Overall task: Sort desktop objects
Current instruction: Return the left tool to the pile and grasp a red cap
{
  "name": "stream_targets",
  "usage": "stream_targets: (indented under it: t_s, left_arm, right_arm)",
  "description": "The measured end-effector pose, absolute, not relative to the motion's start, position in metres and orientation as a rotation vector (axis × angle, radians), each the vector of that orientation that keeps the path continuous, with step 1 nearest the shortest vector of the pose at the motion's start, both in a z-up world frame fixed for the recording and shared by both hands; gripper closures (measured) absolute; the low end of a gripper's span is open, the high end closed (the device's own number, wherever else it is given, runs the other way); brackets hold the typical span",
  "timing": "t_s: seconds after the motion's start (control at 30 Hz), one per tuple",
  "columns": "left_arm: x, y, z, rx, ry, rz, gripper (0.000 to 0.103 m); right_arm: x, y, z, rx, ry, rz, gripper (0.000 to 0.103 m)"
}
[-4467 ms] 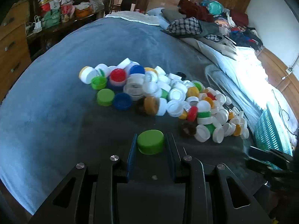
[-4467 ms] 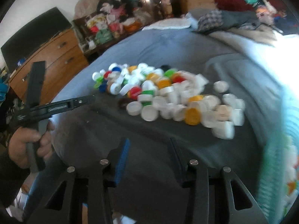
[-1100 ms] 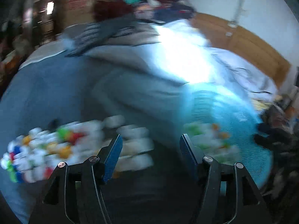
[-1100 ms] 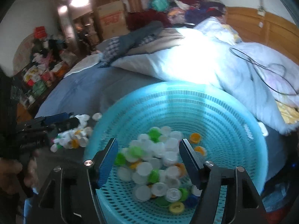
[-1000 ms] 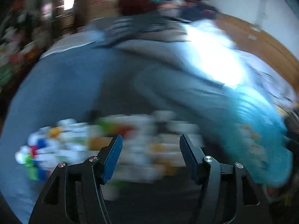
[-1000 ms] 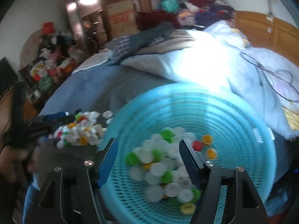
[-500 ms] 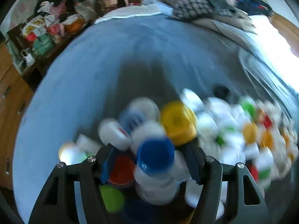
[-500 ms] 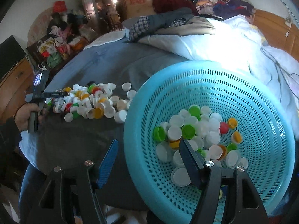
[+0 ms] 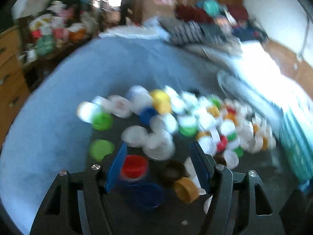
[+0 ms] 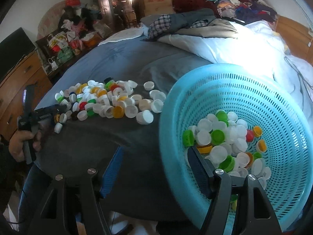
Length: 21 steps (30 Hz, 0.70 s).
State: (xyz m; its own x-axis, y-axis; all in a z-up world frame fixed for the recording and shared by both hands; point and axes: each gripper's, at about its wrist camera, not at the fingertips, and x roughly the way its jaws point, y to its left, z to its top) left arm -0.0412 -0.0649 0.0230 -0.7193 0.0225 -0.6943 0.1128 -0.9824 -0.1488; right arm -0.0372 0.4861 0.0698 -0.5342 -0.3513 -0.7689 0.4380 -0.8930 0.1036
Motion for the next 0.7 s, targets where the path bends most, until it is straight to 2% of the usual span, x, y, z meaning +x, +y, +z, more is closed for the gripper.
stream_targets:
  t_s: [0.13, 0.23, 0.4, 0.53, 0.7]
  left_arm:
    - [-0.018, -0.091, 0.026, 1.119, 0.385, -2.78, 0.043]
    - [-0.01, -0.088, 0.014, 1.201, 0.308, -2.774, 0.043]
    - [-0.003, -0.089, -0.001, 1.258, 0.319, -2.768, 0.059]
    - [-0.012, -0.09, 0.003, 1.218, 0.354, -2.808, 0.059]
    - [-0.026, -0.083, 0.009, 1.21, 0.287, -2.839, 0.059]
  right_arm:
    - [-0.032, 0.478, 0.073, 1.151, 0.154, -2.401, 0.03]
    - [-0.028, 0.468, 0.074, 1.119, 0.166, -2.375, 0.03]
    - [-0.02, 0.441, 0.071, 1.106, 0.19, -2.303, 0.03]
    - [-0.011, 0.427, 0.068, 1.097, 0.222, -2.271, 0.03]
    - [-0.009, 0.423, 0.059, 1.131, 0.225, -2.253, 0.03]
